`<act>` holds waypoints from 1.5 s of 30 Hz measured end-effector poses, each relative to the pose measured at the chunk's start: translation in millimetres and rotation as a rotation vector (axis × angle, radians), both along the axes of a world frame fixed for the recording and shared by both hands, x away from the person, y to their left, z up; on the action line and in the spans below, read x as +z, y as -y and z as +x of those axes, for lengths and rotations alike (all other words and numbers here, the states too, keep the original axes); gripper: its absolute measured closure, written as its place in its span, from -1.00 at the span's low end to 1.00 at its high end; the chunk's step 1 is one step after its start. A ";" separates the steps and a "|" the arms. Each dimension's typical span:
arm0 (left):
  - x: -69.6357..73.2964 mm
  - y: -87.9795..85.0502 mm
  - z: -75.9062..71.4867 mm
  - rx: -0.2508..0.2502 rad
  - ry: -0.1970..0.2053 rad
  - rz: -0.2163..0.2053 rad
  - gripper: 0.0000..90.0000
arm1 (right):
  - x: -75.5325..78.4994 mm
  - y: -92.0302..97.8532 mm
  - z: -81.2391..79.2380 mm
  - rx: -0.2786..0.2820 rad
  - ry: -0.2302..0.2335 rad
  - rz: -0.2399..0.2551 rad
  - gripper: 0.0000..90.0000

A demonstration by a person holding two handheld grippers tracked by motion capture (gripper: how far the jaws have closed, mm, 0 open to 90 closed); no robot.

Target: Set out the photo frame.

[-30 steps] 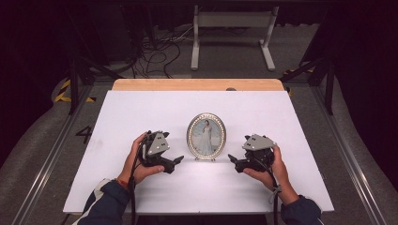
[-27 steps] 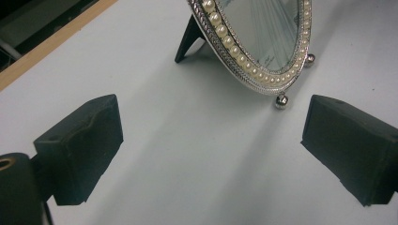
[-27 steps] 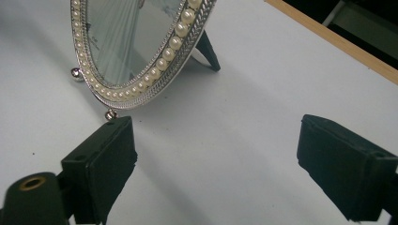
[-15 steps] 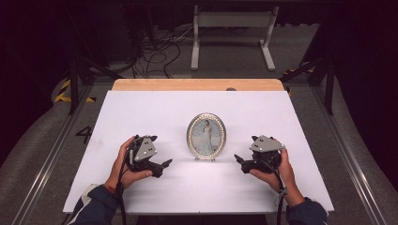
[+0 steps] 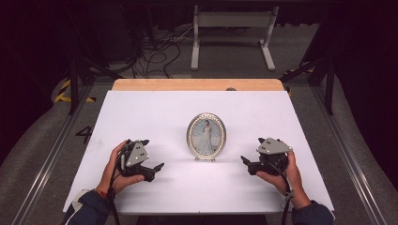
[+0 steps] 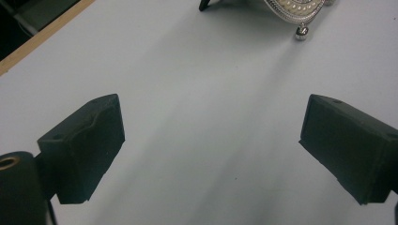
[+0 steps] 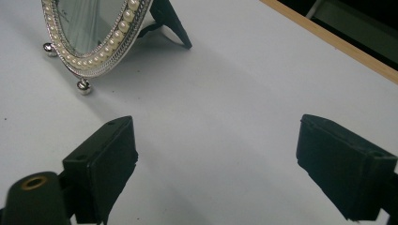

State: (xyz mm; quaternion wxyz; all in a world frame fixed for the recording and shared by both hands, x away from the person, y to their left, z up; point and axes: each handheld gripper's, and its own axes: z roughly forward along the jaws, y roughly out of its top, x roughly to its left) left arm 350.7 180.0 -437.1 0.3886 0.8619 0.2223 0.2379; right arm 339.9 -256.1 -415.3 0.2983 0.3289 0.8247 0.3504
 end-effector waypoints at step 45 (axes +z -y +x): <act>-17.7 -76.5 -37.2 0.114 -0.021 -0.148 -0.83 | -26.8 80.1 -36.6 -0.105 0.003 0.102 -0.77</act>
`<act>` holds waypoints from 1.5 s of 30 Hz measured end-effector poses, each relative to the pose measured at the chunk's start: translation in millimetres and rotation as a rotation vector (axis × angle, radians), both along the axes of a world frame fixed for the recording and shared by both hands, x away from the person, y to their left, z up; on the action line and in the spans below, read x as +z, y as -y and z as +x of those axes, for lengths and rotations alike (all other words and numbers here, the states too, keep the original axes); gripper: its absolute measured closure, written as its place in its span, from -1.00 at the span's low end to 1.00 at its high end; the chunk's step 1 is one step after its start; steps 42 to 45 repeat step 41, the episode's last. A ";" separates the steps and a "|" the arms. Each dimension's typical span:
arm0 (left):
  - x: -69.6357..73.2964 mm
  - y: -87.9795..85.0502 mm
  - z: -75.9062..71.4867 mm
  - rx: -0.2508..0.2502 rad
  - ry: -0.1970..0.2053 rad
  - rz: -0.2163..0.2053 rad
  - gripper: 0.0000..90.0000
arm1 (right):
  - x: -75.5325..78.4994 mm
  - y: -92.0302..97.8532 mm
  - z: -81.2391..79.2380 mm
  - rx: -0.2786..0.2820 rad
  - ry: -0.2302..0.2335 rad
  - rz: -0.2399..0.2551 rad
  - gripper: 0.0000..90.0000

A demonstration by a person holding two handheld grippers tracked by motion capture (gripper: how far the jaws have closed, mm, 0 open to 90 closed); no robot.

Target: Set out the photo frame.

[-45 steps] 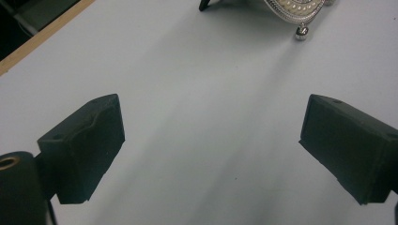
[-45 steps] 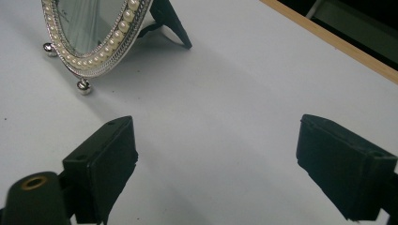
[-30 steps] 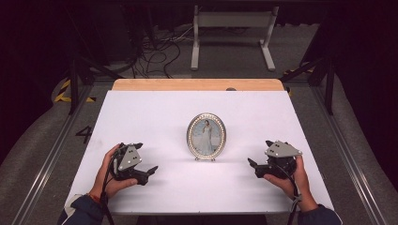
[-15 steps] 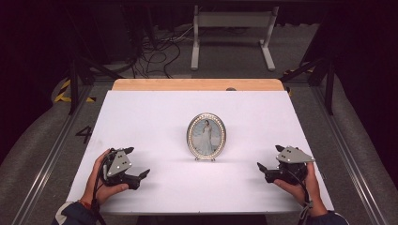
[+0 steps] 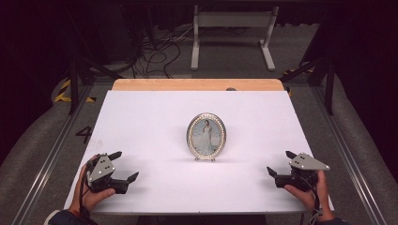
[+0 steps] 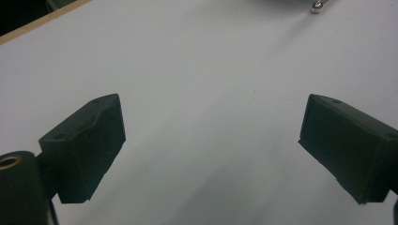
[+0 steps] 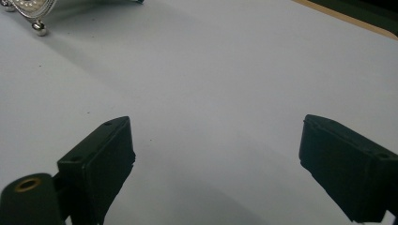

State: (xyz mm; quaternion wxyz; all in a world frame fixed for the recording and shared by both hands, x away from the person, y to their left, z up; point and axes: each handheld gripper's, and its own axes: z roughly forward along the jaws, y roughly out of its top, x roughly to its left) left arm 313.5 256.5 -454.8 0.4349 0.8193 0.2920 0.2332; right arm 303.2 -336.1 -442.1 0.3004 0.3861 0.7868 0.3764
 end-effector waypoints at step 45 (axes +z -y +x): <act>-3.9 -3.6 5.6 0.027 -0.030 -0.057 -0.88 | -5.2 2.7 -0.9 -0.037 0.020 0.042 -0.85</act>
